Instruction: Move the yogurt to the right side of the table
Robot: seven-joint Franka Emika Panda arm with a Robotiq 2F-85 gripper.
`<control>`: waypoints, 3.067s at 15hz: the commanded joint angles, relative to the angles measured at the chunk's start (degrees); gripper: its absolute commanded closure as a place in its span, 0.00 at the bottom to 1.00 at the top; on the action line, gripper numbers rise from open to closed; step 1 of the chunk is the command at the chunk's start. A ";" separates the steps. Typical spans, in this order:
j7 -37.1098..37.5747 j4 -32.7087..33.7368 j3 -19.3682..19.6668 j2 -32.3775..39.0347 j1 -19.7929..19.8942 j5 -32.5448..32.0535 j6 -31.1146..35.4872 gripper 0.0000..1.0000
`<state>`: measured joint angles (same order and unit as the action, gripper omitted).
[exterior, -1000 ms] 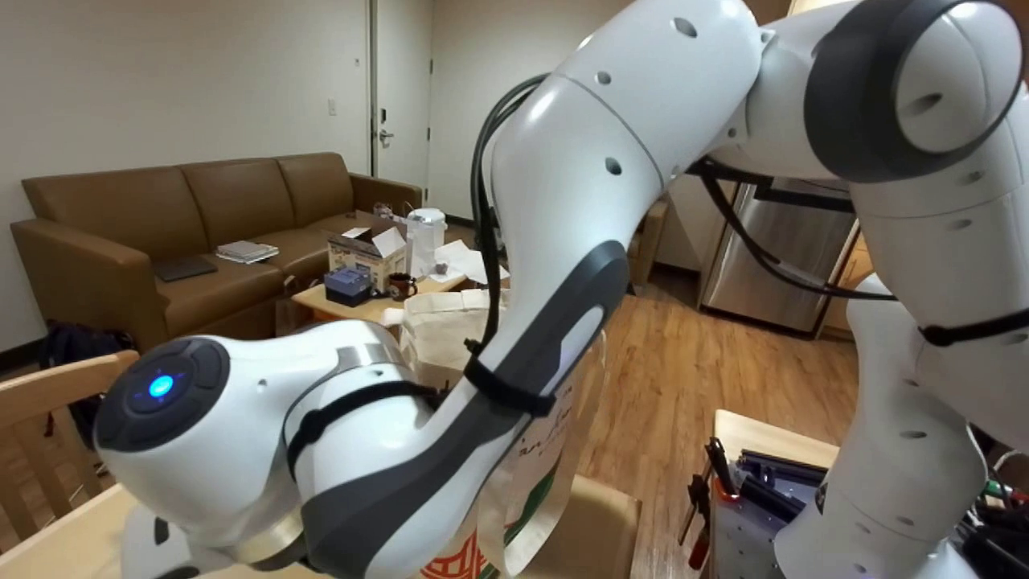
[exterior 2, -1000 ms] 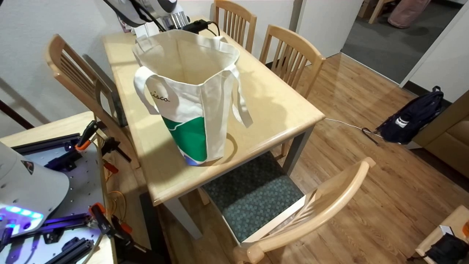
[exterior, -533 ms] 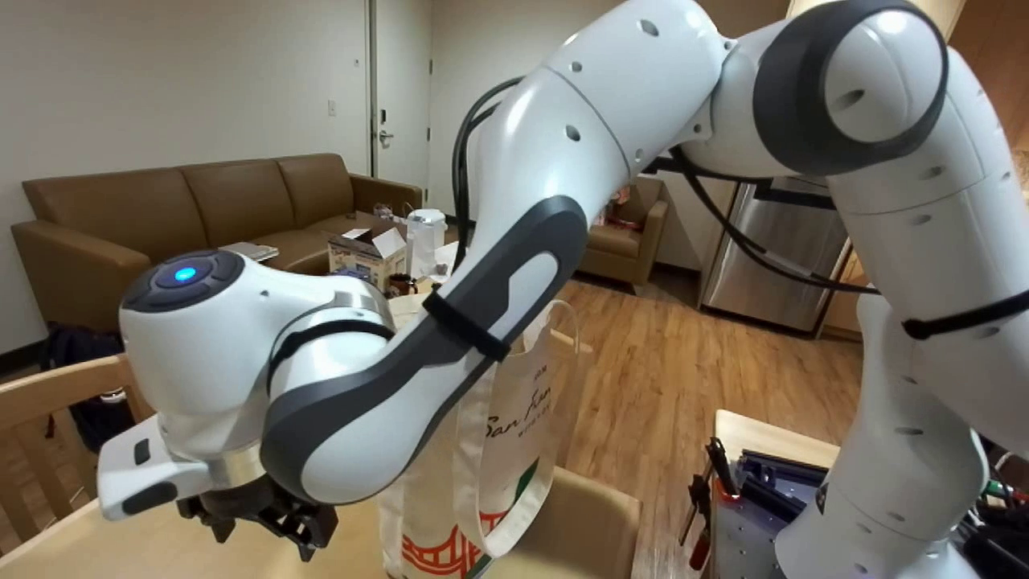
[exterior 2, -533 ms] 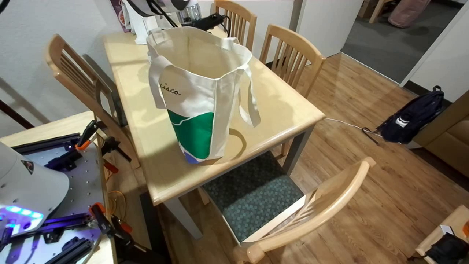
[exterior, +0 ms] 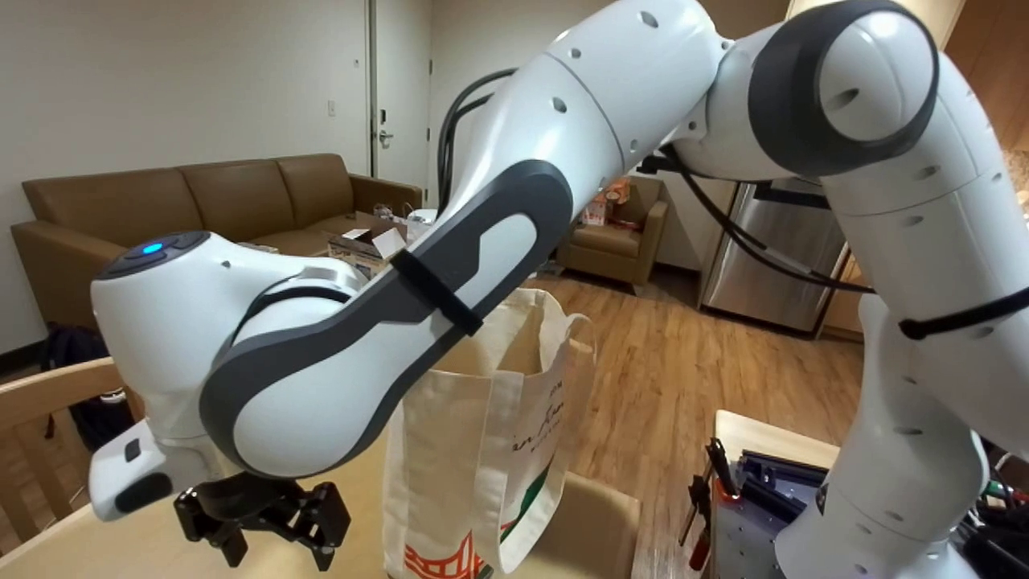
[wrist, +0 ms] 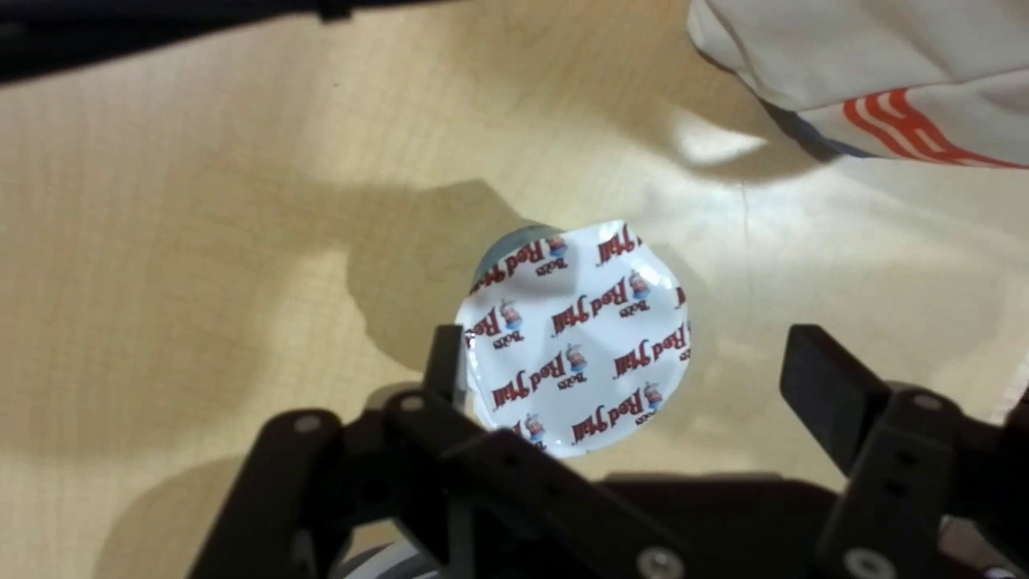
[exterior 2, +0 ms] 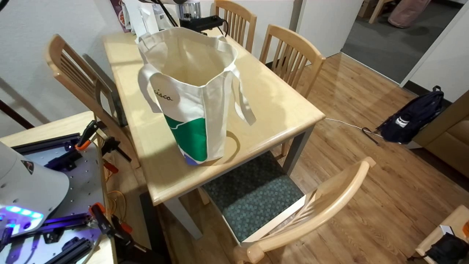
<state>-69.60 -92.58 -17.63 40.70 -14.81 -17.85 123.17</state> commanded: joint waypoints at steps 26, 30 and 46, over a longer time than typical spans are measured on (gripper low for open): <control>-7.01 -8.67 -2.41 0.89 -1.04 -0.93 14.98 0.00; -8.89 -7.87 -4.01 1.57 -0.12 2.53 13.73 0.00; -7.21 -7.38 0.50 5.21 -4.74 -1.49 14.88 0.00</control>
<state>-76.56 -100.12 -19.21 45.86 -18.40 -16.45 137.14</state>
